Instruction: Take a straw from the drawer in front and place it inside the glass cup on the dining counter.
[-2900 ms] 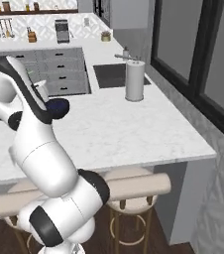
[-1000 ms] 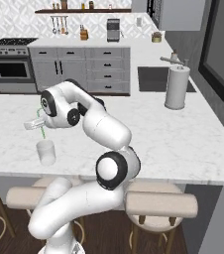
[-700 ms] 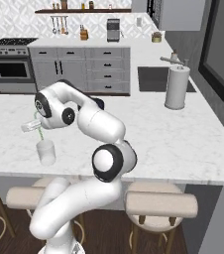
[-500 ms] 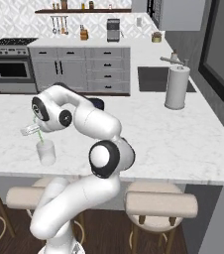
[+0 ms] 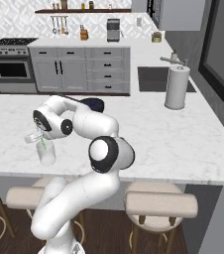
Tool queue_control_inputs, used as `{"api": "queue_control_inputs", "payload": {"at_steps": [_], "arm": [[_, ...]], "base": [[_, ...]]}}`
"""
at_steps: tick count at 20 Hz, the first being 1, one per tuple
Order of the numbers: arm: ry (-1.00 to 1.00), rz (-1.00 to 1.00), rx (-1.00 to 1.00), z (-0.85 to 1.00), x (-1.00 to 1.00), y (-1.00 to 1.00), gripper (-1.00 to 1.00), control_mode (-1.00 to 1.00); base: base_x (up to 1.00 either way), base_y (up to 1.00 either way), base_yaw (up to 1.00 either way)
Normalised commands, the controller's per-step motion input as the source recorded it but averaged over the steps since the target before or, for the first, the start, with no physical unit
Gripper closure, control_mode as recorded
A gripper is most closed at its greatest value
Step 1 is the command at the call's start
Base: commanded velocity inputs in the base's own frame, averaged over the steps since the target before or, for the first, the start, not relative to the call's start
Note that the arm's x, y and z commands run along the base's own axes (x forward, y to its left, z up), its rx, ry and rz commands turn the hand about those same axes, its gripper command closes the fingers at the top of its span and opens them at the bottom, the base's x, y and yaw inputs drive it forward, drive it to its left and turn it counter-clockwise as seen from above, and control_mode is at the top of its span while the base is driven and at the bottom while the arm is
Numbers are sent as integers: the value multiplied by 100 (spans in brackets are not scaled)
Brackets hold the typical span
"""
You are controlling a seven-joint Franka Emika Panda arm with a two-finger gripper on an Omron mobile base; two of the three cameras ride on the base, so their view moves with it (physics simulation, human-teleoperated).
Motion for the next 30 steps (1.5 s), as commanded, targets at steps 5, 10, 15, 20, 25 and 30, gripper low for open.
{"api": "queue_control_inputs", "payload": {"at_steps": [5,10,15,20,25,30], "arm": [[0,0,1,-10,43,0,100,-100],[0,0,1,0,21,0,100,-100],[0,0,0,-4,10,0,100,-100],[0,0,0,-6,22,0,100,-100],[0,0,0,0,-17,0,100,-100],[-1,0,0,0,-58,0,-100,-100]], "base": [[0,0,0],[0,0,0],[0,0,0],[0,0,0],[0,0,0],[0,0,0]]}}
